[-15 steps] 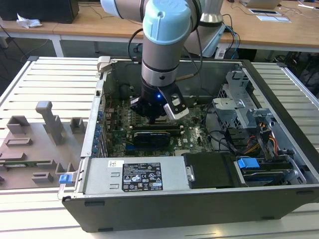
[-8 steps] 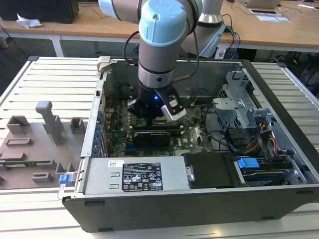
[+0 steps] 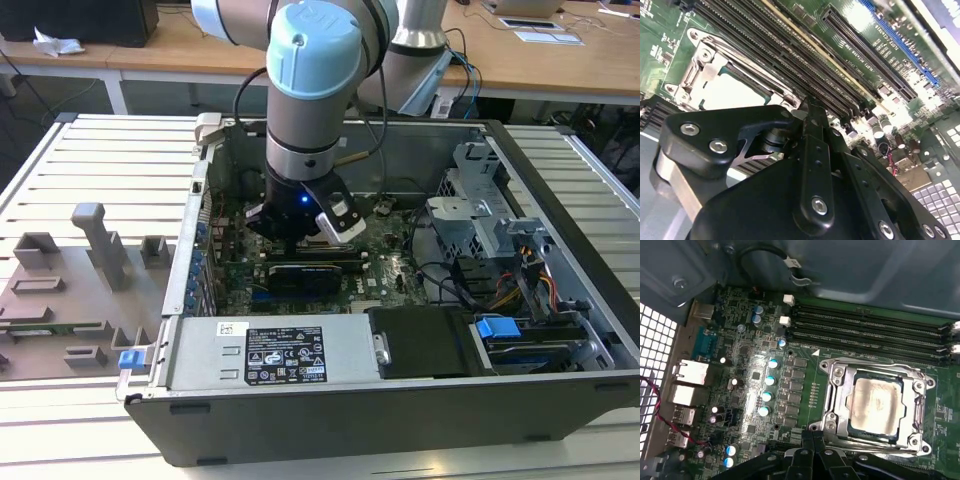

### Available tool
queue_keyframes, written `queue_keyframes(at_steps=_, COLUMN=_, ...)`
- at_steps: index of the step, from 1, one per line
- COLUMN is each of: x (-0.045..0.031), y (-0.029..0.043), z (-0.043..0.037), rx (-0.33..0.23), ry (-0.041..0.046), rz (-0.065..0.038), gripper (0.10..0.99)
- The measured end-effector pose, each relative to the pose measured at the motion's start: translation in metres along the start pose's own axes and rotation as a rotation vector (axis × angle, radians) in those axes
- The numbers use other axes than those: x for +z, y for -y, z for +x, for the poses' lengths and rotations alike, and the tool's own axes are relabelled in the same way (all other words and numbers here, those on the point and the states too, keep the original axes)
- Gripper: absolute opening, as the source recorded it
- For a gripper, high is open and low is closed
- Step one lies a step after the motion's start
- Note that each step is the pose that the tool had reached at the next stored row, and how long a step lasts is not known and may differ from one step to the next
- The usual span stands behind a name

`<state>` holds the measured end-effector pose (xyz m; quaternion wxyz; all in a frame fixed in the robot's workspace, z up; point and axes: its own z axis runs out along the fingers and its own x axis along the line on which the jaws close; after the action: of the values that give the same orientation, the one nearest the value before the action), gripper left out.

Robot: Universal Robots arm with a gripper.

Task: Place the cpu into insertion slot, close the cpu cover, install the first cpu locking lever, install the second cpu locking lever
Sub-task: 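Install the second cpu locking lever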

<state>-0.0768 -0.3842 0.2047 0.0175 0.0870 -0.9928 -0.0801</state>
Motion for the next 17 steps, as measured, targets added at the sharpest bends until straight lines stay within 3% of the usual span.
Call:
queue_keyframes(at_steps=9, x=0.0076, y=-0.0061, z=-0.0014, rx=-0.012, ry=-0.0011, rz=-0.007, gripper=0.106)
queue_keyframes(at_steps=17, x=0.0072, y=-0.0040, z=0.0010, rx=-0.014, ry=0.0022, rz=-0.008, gripper=0.106)
